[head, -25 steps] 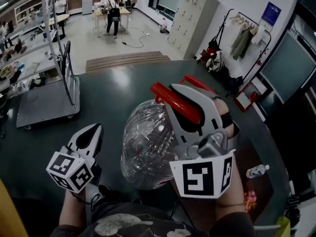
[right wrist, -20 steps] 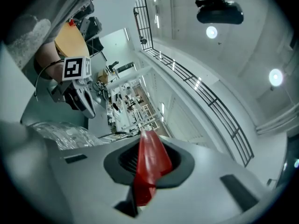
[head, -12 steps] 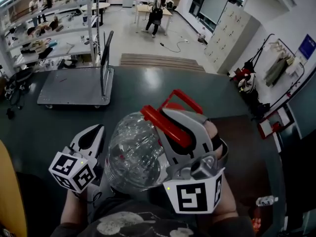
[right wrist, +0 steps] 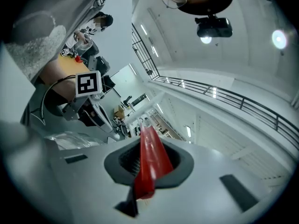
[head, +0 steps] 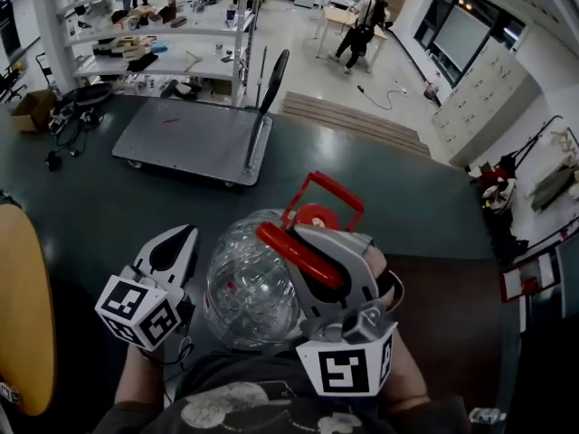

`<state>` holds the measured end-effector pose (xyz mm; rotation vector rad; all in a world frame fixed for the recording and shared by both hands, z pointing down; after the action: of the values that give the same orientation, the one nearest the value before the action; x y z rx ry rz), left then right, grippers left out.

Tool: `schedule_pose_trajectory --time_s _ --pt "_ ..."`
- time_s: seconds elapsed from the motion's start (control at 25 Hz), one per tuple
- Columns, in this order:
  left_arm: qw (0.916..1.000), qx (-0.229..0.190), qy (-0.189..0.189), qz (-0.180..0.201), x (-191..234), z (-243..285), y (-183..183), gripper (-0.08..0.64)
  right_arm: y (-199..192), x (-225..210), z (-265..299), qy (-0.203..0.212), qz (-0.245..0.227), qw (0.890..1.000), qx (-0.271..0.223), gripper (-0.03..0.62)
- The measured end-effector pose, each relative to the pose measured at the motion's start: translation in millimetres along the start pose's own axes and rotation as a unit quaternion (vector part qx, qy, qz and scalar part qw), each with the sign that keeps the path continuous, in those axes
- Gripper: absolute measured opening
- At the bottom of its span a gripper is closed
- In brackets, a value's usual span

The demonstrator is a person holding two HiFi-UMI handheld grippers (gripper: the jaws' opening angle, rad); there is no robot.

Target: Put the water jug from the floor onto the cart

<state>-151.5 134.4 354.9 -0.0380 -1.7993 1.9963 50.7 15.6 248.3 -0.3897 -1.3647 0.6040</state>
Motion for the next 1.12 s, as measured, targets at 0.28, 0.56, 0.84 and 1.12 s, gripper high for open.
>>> schedule_pose_trajectory --time_s 0.28,0.56,0.84,1.12 --pt "0.9981 0.002 0.059 -0.018 60 -11 -6 0.008 -20 20 79 0.056 0.029 0.998 -0.003 0.026" --pt "0.9929 0.009 0.115 -0.029 105 3 -3 0.008 -49 24 162 0.095 0.049 0.994 -0.026 0.023" --pt "0.9865 0.016 0.160 -0.032 161 59 9 0.008 -95 12 259 0.135 0.059 0.988 -0.052 0.021" --pt "0.9812 0.017 0.189 -0.036 206 142 41 0.008 -140 -31 359 0.178 0.069 0.978 -0.083 0.020"
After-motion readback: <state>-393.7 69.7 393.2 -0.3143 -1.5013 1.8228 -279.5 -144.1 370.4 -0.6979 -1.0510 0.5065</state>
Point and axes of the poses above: the fingertips, and each gripper's own axes: z forward along the fingers, x to its left, y out of its top, the point moved 10 cm from there along -z, backward along the fingers, and after that the axes turned 10 degrees about y, right-handed, at the moved point
